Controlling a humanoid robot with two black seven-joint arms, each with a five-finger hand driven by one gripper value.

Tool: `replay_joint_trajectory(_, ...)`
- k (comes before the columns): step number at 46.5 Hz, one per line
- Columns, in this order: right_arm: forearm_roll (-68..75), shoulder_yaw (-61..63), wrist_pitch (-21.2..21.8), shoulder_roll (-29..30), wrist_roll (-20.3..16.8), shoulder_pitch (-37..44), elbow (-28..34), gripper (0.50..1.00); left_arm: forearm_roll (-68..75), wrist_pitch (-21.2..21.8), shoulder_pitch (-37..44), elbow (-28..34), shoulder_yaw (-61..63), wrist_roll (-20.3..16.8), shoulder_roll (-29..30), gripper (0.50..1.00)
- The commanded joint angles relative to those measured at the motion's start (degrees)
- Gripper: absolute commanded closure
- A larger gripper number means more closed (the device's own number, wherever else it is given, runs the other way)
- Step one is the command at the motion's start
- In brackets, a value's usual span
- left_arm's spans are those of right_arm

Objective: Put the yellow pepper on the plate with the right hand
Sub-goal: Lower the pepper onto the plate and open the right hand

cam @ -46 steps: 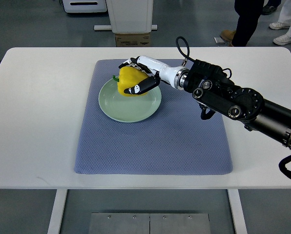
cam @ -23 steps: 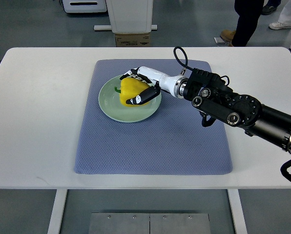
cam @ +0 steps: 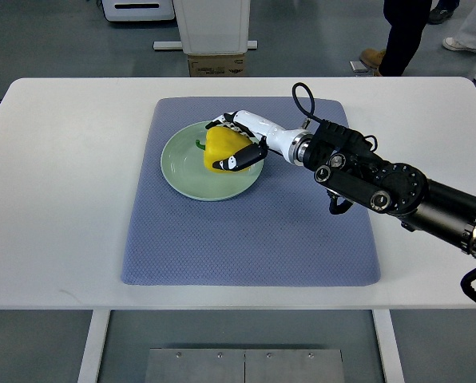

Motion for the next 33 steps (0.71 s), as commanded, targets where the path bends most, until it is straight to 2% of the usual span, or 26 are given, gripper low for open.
replay_joint_trajectory(1,0.6,0.0,-0.1,0.0,0.0,-0.1,0.0,0.622,0.0,0.0,-0.1,0.0,0.0,0.0,0.0,0.500)
replay_joint_trajectory(5,0.6,0.0,-0.2,0.0,0.1,-0.3,0.0,0.528,-0.1,0.0,-0.1,0.0,0.0,0.0,0.0,0.500)
replay_joint_trajectory(8,0.6,0.0,-0.1,0.0,0.1,-0.4,0.1,0.515,0.0,0.0,-0.1,0.0,0.0,0.0,0.0,0.500)
replay_joint_trajectory(22,1.5,1.3,-0.1,0.0,0.0,-0.5,0.1,0.502,-0.1,0.0,-0.1,0.0,0.0,0.0,0.0,0.500)
replay_joint_trajectory(33,1.6,7.0,-0.1,0.0,-0.3,-1.1,0.1,0.502,0.0,0.0,-0.1,0.0,0.0,0.0,0.0,0.500)
